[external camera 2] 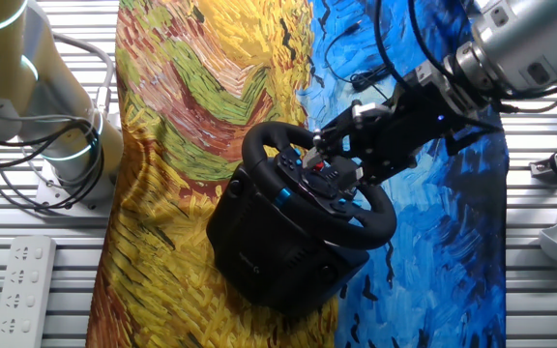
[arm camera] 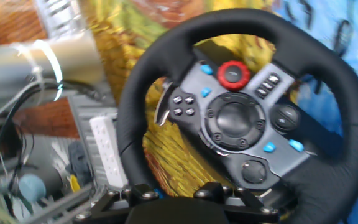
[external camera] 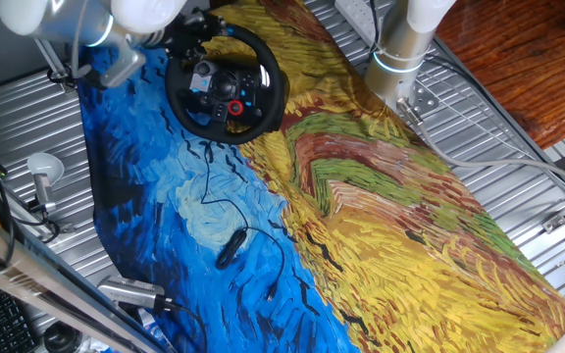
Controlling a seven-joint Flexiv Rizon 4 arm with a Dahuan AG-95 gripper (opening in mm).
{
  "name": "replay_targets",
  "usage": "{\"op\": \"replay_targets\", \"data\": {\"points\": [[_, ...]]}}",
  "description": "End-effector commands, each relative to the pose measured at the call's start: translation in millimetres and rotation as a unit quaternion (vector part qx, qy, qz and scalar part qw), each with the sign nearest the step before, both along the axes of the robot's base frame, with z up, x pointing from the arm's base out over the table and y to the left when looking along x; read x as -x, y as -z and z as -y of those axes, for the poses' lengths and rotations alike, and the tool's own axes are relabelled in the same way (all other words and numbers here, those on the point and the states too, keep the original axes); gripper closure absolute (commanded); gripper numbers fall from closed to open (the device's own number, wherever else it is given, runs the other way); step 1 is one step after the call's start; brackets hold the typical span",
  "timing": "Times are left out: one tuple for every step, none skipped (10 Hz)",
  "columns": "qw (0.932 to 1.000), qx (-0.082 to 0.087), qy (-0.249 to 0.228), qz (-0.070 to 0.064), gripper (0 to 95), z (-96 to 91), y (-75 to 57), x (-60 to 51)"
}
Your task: Rotate the steering wheel 90 degrees clockwise
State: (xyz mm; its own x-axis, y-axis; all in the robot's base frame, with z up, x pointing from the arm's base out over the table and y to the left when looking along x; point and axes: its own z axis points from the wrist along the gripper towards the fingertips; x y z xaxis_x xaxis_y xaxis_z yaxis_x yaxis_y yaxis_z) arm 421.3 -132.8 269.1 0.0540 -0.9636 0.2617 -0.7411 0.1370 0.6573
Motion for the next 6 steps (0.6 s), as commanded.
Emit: {"op": "replay_targets", "data": {"points": [[0.9992,-0.024,-0.029,-0.008,38.0,4.6,-3.1,8.5],[0.9989,-0.029,-0.037,-0.009,38.0,5.4,-3.7,10.2],[0.9982,-0.036,-0.048,-0.009,38.0,6.0,-4.1,11.2],[0.9973,-0.042,-0.06,-0.006,38.0,6.1,-4.2,11.5],[0.9967,-0.047,-0.066,-0.003,38.0,6.1,-4.2,11.5],[0.9951,-0.056,-0.082,0.008,19.0,6.3,-3.9,11.5]]}}
